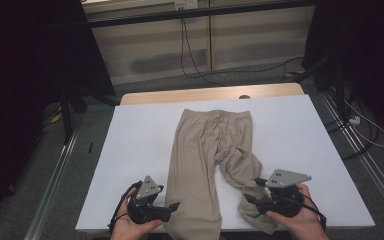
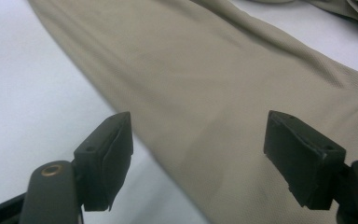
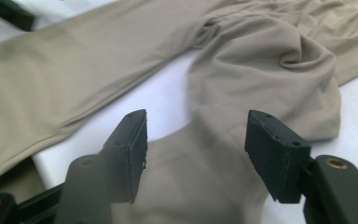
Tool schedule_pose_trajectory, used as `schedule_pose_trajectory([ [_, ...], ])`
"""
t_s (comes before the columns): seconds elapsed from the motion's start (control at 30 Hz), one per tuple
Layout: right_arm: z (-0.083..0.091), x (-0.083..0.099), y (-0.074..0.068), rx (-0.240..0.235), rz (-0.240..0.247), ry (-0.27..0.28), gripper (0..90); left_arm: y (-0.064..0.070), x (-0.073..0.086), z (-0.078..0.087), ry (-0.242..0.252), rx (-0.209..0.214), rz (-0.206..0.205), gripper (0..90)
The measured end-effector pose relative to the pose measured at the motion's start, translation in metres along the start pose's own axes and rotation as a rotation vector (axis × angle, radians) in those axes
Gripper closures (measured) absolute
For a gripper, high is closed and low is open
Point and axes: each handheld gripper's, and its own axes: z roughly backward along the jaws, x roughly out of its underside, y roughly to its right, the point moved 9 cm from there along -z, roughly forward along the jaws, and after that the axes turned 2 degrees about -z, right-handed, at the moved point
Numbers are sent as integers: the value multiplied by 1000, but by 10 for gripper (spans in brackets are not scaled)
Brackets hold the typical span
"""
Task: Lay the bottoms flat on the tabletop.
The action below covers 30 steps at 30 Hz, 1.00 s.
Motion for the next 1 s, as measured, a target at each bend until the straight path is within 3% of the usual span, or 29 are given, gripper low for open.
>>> schedule_pose_trajectory([
  [0.07, -16, 8, 8, 26, 8, -67, 380, 1, 0, 0, -1, 7, -4, 243],
  [0.13, -27, 24, 9, 35, 0, -159, 485, 1, 0, 0, -2, 10, -4, 242],
  [0.17, -26, 26, 7, 38, -7, -152, 505, 1, 0, 0, -1, 10, -5, 241],
  [0.23, -20, 27, 2, 29, 5, -165, 702, 1, 0, 0, -7, 8, -4, 241],
  [0.27, -17, 29, -2, 21, 6, -167, 751, 0, 1, 0, -7, 8, -3, 241],
  [0.37, -8, 36, -11, -4, 0, -174, 803, 0, 1, 0, -7, 4, -1, 241],
  [0.47, 1, 43, -23, -62, -34, -179, 806, 0, 1, 0, -10, 3, 0, 241],
  [0.63, 16, 56, -50, -142, -28, -189, 800, -1, 1, -1, -15, 3, -1, 241],
  [0.7, 20, 58, -57, -165, -16, -189, 744, 0, 1, -2, -16, 5, -3, 241],
  [0.73, 21, 57, -59, -172, -10, -183, 667, 0, 1, -2, -16, 5, -5, 241],
  [0.77, 21, 54, -59, -171, -6, -167, 572, 0, 1, -2, -15, 4, -9, 241],
  [0.87, 20, 40, -52, -150, -11, -103, 458, 1, 1, -2, -17, 8, -7, 240],
  [1.0, 13, 22, -38, -129, -34, -45, 435, 0, 1, -3, -20, 8, -6, 239],
])
